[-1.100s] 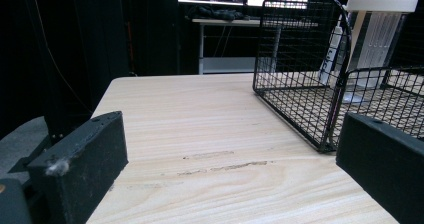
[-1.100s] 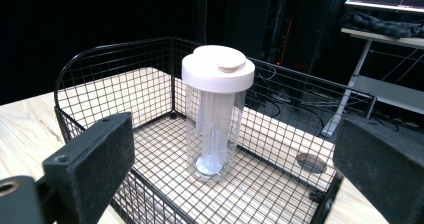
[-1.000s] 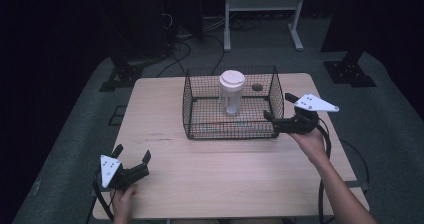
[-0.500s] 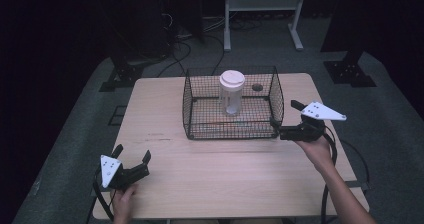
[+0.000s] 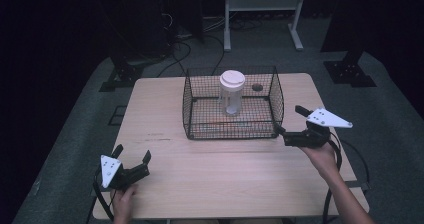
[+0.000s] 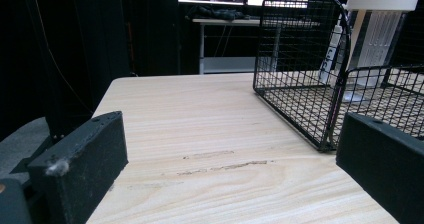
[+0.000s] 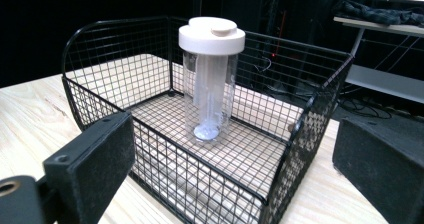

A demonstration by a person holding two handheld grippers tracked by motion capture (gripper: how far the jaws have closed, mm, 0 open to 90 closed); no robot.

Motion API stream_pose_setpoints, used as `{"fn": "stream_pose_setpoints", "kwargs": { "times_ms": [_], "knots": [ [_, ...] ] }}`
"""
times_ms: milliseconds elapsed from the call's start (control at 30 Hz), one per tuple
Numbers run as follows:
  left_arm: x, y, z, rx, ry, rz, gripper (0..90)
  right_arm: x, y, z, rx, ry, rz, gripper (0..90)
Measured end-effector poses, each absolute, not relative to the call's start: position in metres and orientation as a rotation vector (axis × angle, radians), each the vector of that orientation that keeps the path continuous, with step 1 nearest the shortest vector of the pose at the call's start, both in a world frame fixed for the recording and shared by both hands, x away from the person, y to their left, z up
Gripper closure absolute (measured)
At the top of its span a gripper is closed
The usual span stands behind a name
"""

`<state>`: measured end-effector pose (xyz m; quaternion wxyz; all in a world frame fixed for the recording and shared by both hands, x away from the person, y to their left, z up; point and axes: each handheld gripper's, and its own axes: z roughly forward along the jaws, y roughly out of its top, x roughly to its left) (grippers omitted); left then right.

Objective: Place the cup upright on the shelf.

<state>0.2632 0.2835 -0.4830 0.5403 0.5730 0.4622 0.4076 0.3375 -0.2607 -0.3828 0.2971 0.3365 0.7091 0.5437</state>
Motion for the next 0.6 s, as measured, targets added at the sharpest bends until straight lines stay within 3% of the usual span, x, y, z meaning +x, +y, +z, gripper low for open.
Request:
{"fn": "stream_pose_setpoints", "kwargs": {
  "times_ms": [600],
  "knots": [
    [0.263, 0.283, -0.483, 1.363, 1.099, 0.970, 0.0, 0.320, -0.291, -0.399, 0.972, 1.826, 1.412, 2.8]
  ]
}}
